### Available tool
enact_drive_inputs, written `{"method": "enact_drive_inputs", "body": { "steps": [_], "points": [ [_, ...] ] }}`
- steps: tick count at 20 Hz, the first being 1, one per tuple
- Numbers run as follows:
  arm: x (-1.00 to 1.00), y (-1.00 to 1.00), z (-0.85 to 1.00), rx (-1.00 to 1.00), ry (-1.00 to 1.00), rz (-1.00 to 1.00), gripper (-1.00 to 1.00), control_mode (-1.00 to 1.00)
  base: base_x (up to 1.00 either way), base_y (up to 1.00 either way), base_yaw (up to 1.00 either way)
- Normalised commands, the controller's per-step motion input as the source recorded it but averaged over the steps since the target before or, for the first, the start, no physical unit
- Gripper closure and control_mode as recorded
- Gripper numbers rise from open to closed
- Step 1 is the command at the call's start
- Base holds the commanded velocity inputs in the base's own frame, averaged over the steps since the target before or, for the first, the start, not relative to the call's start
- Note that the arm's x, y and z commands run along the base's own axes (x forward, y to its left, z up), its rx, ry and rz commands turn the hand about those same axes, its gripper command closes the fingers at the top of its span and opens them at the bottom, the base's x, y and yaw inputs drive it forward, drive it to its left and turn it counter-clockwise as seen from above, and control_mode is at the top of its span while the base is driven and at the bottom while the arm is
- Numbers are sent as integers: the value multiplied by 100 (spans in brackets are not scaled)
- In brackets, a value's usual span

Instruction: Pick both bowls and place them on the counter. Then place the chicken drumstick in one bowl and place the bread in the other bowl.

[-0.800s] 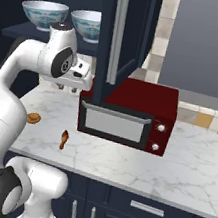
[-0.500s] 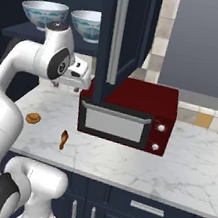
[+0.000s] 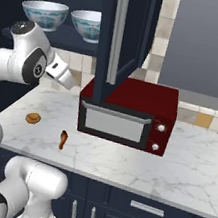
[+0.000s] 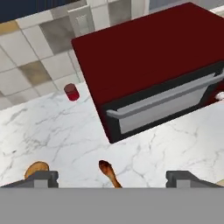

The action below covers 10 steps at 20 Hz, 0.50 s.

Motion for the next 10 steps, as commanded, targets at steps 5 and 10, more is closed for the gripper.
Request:
{"method": "enact_drive_inputs", "body": {
  "steps": [5,10],
  "points": [
    [-7,6,45,31,-6,-17,-100,-100,0,0,0],
    [-6,0,49,38,-8,-4,-100,-100,0,0,0]
  ]
}}
